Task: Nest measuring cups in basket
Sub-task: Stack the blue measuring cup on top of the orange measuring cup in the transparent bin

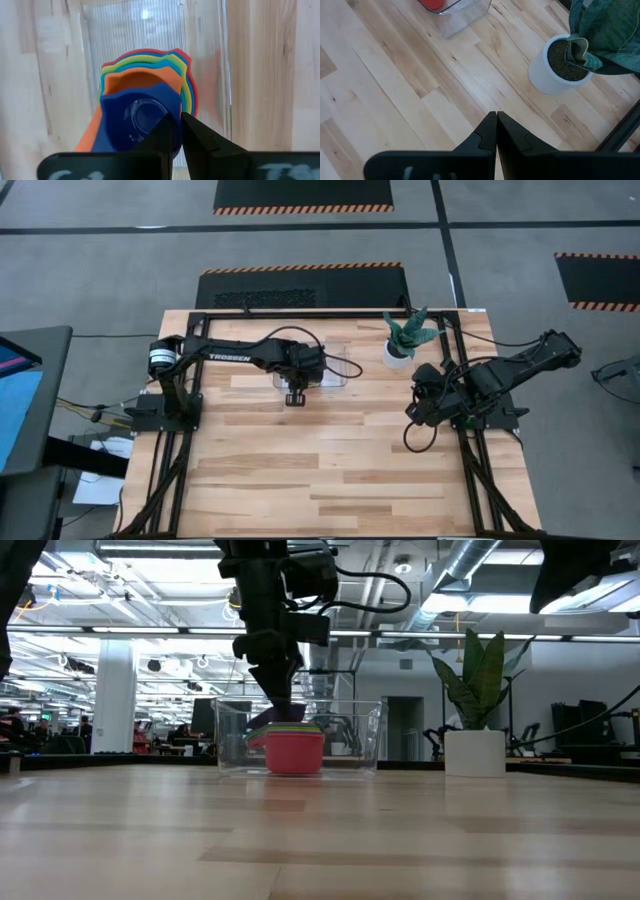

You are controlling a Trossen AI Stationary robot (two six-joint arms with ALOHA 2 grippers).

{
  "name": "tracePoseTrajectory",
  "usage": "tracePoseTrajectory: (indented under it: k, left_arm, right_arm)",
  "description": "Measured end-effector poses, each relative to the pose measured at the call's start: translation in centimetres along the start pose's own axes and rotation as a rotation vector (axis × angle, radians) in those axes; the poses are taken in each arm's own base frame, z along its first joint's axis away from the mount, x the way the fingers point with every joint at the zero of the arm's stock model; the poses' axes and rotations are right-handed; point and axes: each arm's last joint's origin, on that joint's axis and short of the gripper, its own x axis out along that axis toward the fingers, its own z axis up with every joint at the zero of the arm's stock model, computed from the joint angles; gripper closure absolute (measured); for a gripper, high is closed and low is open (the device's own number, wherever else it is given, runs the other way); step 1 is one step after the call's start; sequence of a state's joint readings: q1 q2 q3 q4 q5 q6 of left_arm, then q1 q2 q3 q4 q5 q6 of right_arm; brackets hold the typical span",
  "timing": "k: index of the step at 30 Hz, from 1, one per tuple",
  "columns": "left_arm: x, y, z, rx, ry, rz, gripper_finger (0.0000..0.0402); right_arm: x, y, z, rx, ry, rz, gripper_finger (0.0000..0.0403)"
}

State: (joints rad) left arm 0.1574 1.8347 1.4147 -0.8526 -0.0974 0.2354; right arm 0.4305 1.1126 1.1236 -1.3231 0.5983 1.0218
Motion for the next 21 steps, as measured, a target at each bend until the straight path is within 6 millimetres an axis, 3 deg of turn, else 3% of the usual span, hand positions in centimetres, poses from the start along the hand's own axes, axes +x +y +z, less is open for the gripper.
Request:
tracePoseTrajectory:
  k: [21]
  left_arm:
    - [0.0, 0.09, 0.37, 0.048, -0.043, -0.009, 0.038]
  right_arm:
    - [-0.01, -0.01, 0.01, 0.0, -0.002, -0.001, 0.0369]
